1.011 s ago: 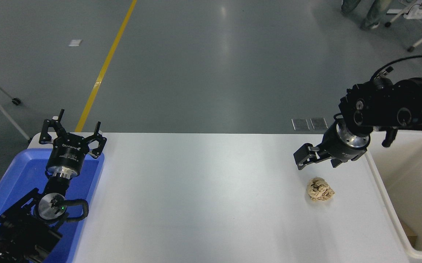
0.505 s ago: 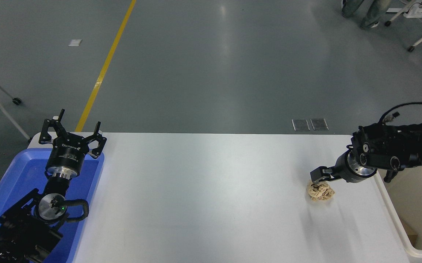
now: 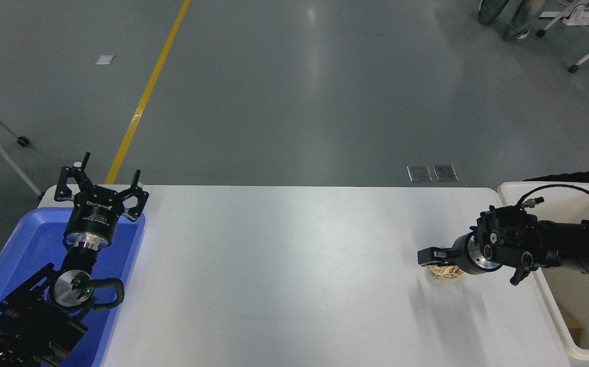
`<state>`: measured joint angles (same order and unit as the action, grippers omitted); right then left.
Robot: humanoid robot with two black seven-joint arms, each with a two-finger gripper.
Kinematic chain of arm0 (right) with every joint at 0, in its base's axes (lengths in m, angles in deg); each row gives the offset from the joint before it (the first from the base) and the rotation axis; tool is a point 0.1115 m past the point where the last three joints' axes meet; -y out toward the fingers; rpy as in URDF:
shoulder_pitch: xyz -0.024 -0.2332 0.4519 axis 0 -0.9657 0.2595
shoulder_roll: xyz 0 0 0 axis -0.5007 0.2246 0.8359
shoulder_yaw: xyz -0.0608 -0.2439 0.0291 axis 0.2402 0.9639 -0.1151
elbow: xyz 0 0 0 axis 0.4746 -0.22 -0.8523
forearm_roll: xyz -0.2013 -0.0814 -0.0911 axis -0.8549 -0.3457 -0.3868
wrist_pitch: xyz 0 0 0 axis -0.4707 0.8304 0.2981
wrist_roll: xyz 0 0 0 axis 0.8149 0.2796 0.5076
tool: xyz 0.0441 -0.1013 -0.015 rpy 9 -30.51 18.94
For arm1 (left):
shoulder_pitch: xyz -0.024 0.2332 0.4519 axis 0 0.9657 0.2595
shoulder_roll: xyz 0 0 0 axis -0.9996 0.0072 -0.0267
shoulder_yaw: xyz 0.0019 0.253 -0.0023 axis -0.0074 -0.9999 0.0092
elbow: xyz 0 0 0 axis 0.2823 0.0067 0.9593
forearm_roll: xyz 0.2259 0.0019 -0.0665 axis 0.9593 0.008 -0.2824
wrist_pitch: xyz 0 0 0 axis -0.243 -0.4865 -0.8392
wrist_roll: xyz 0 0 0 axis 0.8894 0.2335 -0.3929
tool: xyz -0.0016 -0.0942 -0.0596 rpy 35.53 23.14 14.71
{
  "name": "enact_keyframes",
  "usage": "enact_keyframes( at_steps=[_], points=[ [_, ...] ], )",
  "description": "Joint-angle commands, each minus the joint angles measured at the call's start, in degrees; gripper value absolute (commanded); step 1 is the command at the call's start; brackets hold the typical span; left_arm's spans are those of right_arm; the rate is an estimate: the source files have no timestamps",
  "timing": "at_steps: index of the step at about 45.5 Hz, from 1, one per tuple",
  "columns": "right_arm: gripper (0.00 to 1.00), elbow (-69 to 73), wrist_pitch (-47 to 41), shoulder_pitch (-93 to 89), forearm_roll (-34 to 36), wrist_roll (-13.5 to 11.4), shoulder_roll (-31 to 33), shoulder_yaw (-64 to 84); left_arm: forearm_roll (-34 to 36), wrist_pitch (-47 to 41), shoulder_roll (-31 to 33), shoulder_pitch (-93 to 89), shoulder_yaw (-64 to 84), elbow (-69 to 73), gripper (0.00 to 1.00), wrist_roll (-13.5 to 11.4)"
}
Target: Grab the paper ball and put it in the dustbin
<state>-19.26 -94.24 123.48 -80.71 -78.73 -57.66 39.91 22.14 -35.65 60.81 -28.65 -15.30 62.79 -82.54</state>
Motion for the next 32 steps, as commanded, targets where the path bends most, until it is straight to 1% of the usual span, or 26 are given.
enact_keyframes(
  at_steps=[1, 2, 3, 4, 14, 19, 23, 32],
  points=[
    [0.33, -2.5, 1.3, -2.6, -0.2, -0.1, -0.9, -1.3, 0.0, 0.0, 0.0, 0.0, 0.0, 0.0, 1.0, -0.1],
    [0.2, -2.7, 1.3, -2.8, -0.2, -0.1, -1.0, -1.3, 0.0, 0.0, 0.0, 0.0, 0.0, 0.0, 1.0, 0.0],
    [0.09, -2.8, 1.3, -3.0, -0.2, -0.1, -1.2, -1.3, 0.0, 0.0, 0.0, 0.0, 0.0, 0.0, 1.0, -0.1],
    [0.0, -3.0, 1.3, -3.1, -0.2, -0.1, -1.3, -1.3, 0.0, 0.0, 0.0, 0.0, 0.0, 0.0, 1.0, 0.0],
    [0.0, -2.8, 0.8, -1.7, -0.2, -0.1, -0.8, -1.1, 0.0, 0.0, 0.0, 0.0, 0.0, 0.0, 1.0, 0.0],
    [0.0, -1.1, 0.2, 2.8, -0.6, 0.3, 1.2, 1.2, 0.0, 0.0, 0.0, 0.0, 0.0, 0.0, 1.0, -0.1],
    [0.0, 4.6, 0.0, 8.6, -0.6, 0.3, 5.1, 4.3, 0.0, 0.0, 0.0, 0.0, -0.1, 0.0, 1.0, 0.0],
    [0.0, 25.8, -3.6, 30.7, -0.1, 0.3, 14.3, 13.4, 0.0, 0.0, 0.0, 0.0, -0.1, 0.0, 1.0, 0.0]
  ],
)
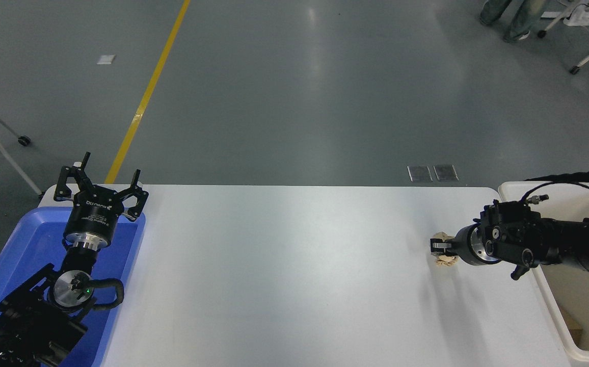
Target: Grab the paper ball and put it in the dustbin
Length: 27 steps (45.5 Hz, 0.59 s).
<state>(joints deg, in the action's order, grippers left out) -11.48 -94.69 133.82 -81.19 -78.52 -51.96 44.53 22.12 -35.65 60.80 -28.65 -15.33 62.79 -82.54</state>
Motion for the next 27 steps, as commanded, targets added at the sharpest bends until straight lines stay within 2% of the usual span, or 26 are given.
enact_keyframes(
  at_steps=[1, 6, 10, 18, 27],
  points=[
    [0.0, 19.8, -4.1, 23.2, 0.4, 0.1, 9.3, 10.1, 0.0, 0.0, 0.0, 0.0, -0.1, -0.1, 1.0, 0.0],
    [0.0, 28.1, -9.3, 37.0, 0.8, 0.3, 11.8, 15.1, 0.1, 0.1, 0.0, 0.0, 0.0, -0.1, 1.0, 0.0],
    [0.0, 34.4, -13.9, 47.7, 4.1, 0.4, 12.3, 17.7, 0.1, 0.1, 0.0, 0.0, -0.1, 0.0, 1.0, 0.1],
    [0.0, 40.6, -22.9, 64.8, 15.3, 0.5, 8.7, 21.0, 0.1, 0.2, 0.0, 0.0, -0.1, -0.1, 1.0, 0.1],
    [0.0, 41.3, -25.1, 70.3, 16.5, 0.5, 6.0, 23.6, 0.1, 0.2, 0.0, 0.0, -0.1, -0.1, 1.0, 0.1]
  ],
)
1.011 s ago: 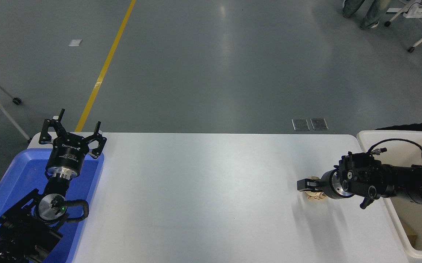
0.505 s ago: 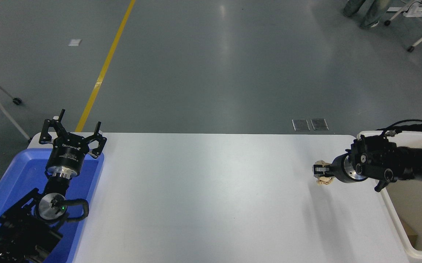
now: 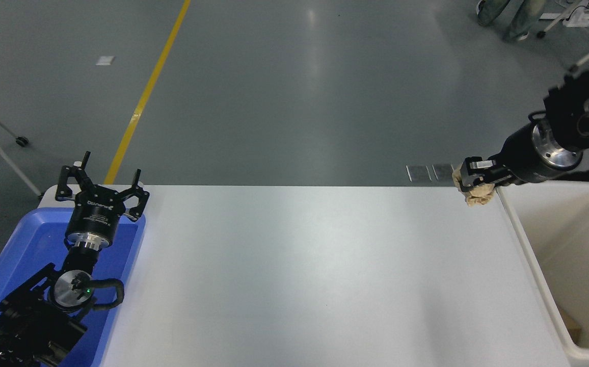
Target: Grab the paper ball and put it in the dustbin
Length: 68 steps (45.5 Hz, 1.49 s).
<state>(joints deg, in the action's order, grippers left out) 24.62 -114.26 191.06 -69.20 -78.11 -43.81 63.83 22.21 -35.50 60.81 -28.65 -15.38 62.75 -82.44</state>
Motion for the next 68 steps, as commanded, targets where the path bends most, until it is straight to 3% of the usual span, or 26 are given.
enact_keyframes(
  at_steps=[1, 15, 28, 35, 40, 48, 61, 68],
  points=[
    [0.0, 5.3, -5.7, 13.2, 4.5, 0.1, -2.3, 4.6, 0.0, 0.0, 0.0, 0.0, 0.0, 0.0, 1.0, 0.0],
    [0.0, 3.7, -5.4, 13.2, 0.8, -0.1, -0.9, 13.2, 0.0, -0.1, 0.0, 0.0, 0.0, 0.0, 1.0, 0.0],
    [0.0, -13.1, -4.3, 1.1, -6.7, 0.1, 15.2, 17.4, -0.1, -0.1, 0.0, 0.0, 0.0, 0.0, 1.0, -0.1],
    [0.0, -24.3, -0.6, -15.2, -7.3, 0.1, 24.8, 7.5, -0.1, -0.1, 0.0, 0.0, 0.0, 0.0, 1.0, -0.1],
    [0.0, -32.4, 3.1, -31.2, -7.3, 0.4, 27.2, -3.8, -0.1, -0.1, 0.0, 0.0, 0.0, 0.0, 1.0, -0.1],
    [0.0, -44.0, 8.8, -58.3, -7.2, 1.7, 25.6, -24.3, -0.1, -0.1, 0.0, 0.0, 0.0, 0.0, 1.0, -0.1],
    [0.0, -69.3, 20.2, -87.5, -5.9, 2.3, 6.1, -43.6, -0.1, -0.2, 0.0, 0.0, 0.1, 0.0, 1.0, -0.2],
    [0.0, -71.1, 22.7, -91.9, -3.7, 2.2, 2.5, -44.6, -0.1, -0.2, 0.0, 0.1, 0.1, 0.0, 1.0, -0.2]
  ],
)
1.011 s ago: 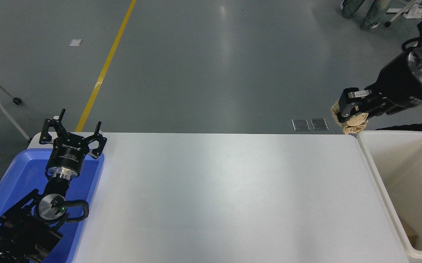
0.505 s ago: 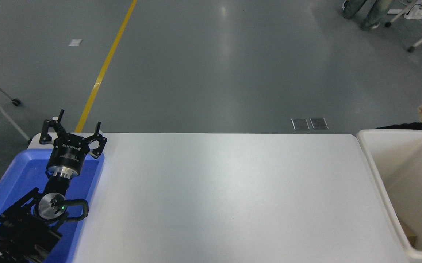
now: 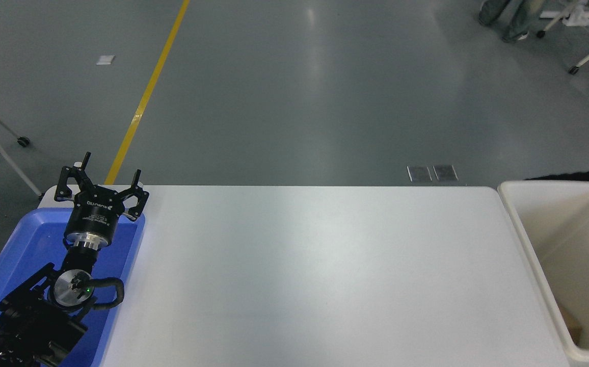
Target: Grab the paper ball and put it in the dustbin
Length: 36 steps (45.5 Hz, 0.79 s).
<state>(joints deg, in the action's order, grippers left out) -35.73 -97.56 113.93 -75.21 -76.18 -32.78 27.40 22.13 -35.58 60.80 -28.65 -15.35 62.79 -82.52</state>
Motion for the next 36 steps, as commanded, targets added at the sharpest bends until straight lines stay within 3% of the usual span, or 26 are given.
enact_keyframes(
  at_steps=[1, 11, 13, 14, 15, 16, 17, 36],
  points=[
    [0.0, -10.8, 6.5, -15.0, 2.7, 0.2, -9.0, -8.2, 0.0, -0.1, 0.0, 0.0, 0.1, 0.0, 1.0, -0.1],
    [0.0, -10.6, 9.0, -16.2, 3.4, 0.2, -10.3, -8.3, 0.0, -0.1, 0.0, 0.0, 0.1, 0.0, 1.0, -0.1],
    [0.22, -10.5, 9.7, -16.2, 3.4, 0.2, -10.4, -8.3, 0.0, -0.1, 0.0, 0.1, 0.1, 0.0, 1.0, -0.1],
    [0.39, -10.4, 10.0, -16.2, 3.5, 0.3, -10.4, -8.4, 0.0, -0.1, 0.0, 0.1, 0.1, 0.0, 1.0, -0.1],
    [0.62, -10.4, 10.0, -16.1, 3.5, 0.3, -10.3, -8.4, 0.0, -0.1, 0.0, 0.1, 0.1, 0.0, 1.0, -0.1],
    [0.94, -10.4, 10.0, -16.0, 3.5, 0.2, -10.3, -8.4, 0.0, -0.1, 0.0, 0.1, 0.1, 0.0, 1.0, -0.1],
    [1.0, -10.4, 9.8, -15.8, 3.5, 0.2, -10.3, -8.4, 0.0, -0.1, 0.0, 0.0, 0.1, 0.0, 1.0, -0.1],
    [1.0, -9.6, 8.4, -12.3, 3.5, 0.8, -7.2, -3.9, 0.0, -0.1, 0.0, 0.0, 0.1, 0.0, 1.0, -0.1]
  ],
)
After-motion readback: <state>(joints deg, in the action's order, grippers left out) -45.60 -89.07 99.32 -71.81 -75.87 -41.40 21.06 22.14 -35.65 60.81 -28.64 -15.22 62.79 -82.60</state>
